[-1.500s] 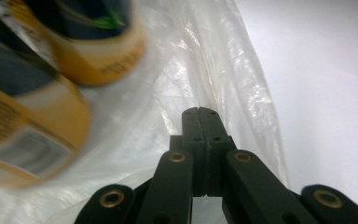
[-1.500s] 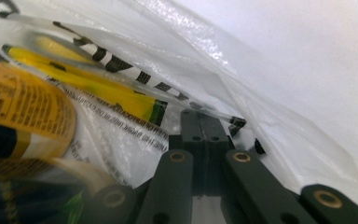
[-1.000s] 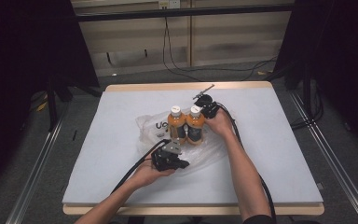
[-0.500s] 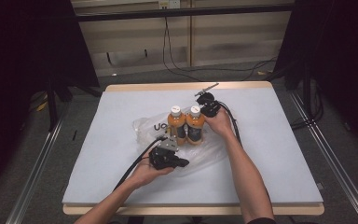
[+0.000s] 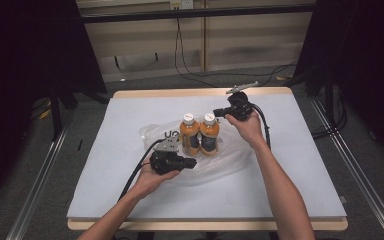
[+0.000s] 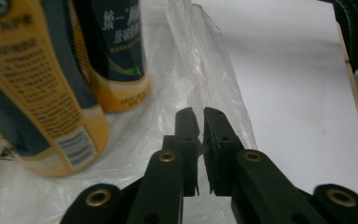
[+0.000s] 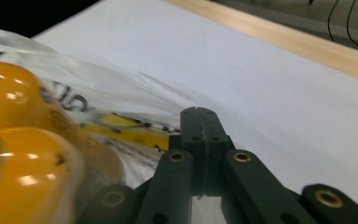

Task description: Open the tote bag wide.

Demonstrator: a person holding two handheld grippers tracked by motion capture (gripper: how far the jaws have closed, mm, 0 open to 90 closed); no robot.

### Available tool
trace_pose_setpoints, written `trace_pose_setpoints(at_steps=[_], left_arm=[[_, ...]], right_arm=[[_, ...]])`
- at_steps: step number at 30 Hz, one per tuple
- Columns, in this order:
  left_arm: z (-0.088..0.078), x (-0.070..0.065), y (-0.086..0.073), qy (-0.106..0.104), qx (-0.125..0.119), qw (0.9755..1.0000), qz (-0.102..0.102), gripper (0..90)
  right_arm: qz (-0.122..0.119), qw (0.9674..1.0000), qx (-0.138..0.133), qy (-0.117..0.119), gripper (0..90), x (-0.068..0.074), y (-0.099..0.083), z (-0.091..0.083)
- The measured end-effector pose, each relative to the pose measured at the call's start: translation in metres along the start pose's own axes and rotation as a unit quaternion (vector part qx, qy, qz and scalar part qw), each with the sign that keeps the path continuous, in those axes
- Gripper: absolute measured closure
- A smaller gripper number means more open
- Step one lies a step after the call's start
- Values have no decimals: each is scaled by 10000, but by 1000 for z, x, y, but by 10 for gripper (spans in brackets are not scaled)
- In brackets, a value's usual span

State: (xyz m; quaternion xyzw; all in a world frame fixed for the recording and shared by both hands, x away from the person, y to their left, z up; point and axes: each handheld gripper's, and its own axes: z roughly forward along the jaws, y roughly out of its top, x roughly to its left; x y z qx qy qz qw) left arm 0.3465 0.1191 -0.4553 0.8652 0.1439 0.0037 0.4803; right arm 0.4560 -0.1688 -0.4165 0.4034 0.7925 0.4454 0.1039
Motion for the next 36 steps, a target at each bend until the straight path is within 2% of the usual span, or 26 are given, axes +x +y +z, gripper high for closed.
trace_pose_setpoints(at_steps=[2, 6, 10, 12, 13, 15, 18, 20, 22, 24, 25, 26, 29, 31, 34, 36], left_arm=[[-2, 0, 0, 34, -33, 10000, -45, 829], [-10, 0, 1, 108, -97, 9999, -4, 771], [-19, 2, 0, 284, -181, 9994, -30, 708], [-21, 2, -1, 460, -168, 9988, -2, 680], [-22, 2, -1, 506, -114, 9987, 8, 648], [-25, -1, 0, 598, -173, 9981, 38, 556], [-34, -4, 2, 717, -295, 9970, -20, 427], [-40, -4, 1, 817, -307, 9962, 43, 342], [-45, -4, -1, 883, -401, 9953, 73, 267], [-50, -4, -3, 945, -433, 9945, 115, 243], [-51, -5, -4, 971, -433, 9943, 22, 205], [-53, -5, -5, 1019, -409, 9940, 31, 169], [-61, -8, -7, 1060, -428, 9934, -21, 110], [-67, -10, -9, 1150, -496, 9921, -53, 95], [-78, -12, -14, 1274, -542, 9903, -122, 69], [-83, -12, -18, 1332, -508, 9896, -187, 55]], right_arm=[[-77, 10000, -41, -18, 900, 2, 1, -7], [-220, 9997, -112, -50, 900, 6, -4, -20], [-355, 9991, -159, -157, 846, 10, -14, -36], [-388, 9989, -195, -199, 790, 11, -20, -43], [-379, 9987, -230, -260, 755, 12, -23, -47], [-397, 9984, -322, -238, 673, 13, -28, -54], [-411, 9978, -502, -130, 510, 18, -37, -68], [-422, 9972, -623, -24, 379, 22, -44, -78], [-409, 9965, -718, -123, 279, 25, -49, -86], [-409, 9957, -811, -183, 212, 28, -55, -95], [-407, 9949, -878, -279, 168, 30, -58, -100], [-383, 9947, -917, -282, 127, 32, -60, -105], [-242, 9929, -1131, -262, 57, 36, -69, -120], [-231, 9917, -1230, -311, 27, 40, -76, -130], [-150, 9903, -1329, -386, 22, 44, -90, -141], [-164, 9902, -1288, -522, 27, 46, -99, -146]])
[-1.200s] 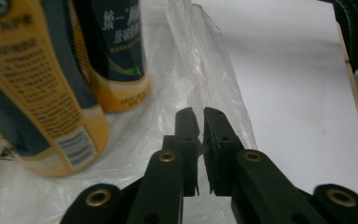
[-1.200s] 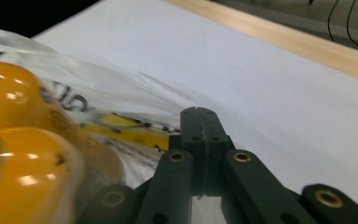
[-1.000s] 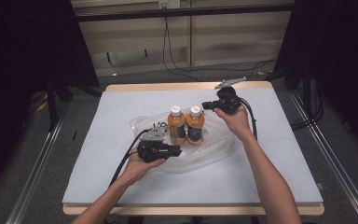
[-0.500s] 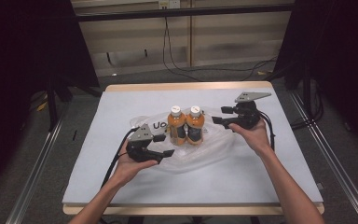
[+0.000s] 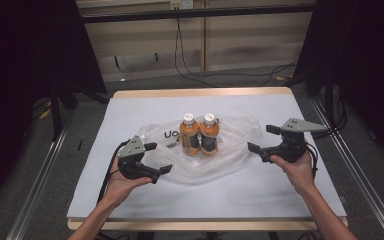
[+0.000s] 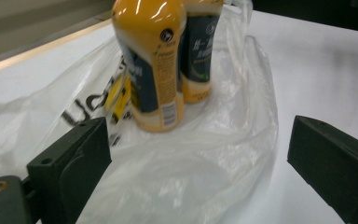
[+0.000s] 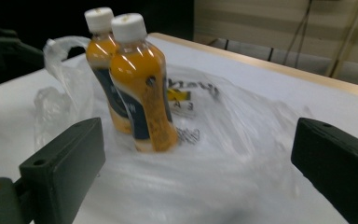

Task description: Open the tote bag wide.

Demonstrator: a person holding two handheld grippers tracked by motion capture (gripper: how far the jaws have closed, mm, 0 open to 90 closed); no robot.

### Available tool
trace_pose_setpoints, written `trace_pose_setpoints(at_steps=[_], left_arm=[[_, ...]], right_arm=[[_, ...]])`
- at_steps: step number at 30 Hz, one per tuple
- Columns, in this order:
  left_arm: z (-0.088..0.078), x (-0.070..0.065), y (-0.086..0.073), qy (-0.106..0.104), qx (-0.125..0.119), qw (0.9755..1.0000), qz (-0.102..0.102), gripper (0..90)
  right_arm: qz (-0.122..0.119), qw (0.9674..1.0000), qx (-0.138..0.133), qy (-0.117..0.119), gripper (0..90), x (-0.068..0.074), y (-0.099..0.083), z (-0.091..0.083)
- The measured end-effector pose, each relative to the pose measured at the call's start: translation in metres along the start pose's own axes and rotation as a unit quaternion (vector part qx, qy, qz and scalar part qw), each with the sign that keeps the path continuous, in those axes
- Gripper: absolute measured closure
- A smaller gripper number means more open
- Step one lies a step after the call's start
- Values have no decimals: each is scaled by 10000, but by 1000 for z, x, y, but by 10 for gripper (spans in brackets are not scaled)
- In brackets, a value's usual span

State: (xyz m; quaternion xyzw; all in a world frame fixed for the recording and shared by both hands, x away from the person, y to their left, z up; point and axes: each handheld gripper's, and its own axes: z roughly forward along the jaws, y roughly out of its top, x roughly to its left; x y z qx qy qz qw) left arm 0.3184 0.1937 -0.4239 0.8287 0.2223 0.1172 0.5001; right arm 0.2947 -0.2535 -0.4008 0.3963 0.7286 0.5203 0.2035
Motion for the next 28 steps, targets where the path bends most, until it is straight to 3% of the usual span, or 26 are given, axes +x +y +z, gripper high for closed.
trace_pose_setpoints(at_steps=[3, 5, 9, 15, 20, 22, 24, 26, 28], left_arm=[[-7, -1, -8, 231, -4, 9997, -54, 38], [-13, 0, -13, 146, -41, 9999, -53, 37], [-27, 2, -21, 258, -159, 9994, -140, 28], [-46, 0, -39, 453, -385, 9974, -414, 22], [-55, -1, -61, 666, -401, 9952, -597, 21], [-59, 1, -66, 621, -424, 9955, -569, 21], [-62, 2, -68, 760, -461, 9942, -603, 21], [-64, 4, -69, 837, -519, 9933, -605, 21], [-60, 5, -70, 767, -427, 9942, -618, 21]], right_arm=[[-57, 9995, -144, -271, 33, 4, -12, -12], [11, 9992, -207, -333, 31, 6, -19, -18], [71, 9983, -305, -499, 38, 9, -32, -34], [111, 9979, -276, -575, 29, 15, -53, -53], [213, 9972, -324, -635, 22, 19, -68, -67], [204, 9970, -324, -669, 22, 20, -73, -73], [96, 9965, -312, -768, 24, 20, -75, -77], [142, 9959, -389, -806, 24, 19, -76, -81], [133, 9952, -419, -875, 28, 18, -77, -82]])
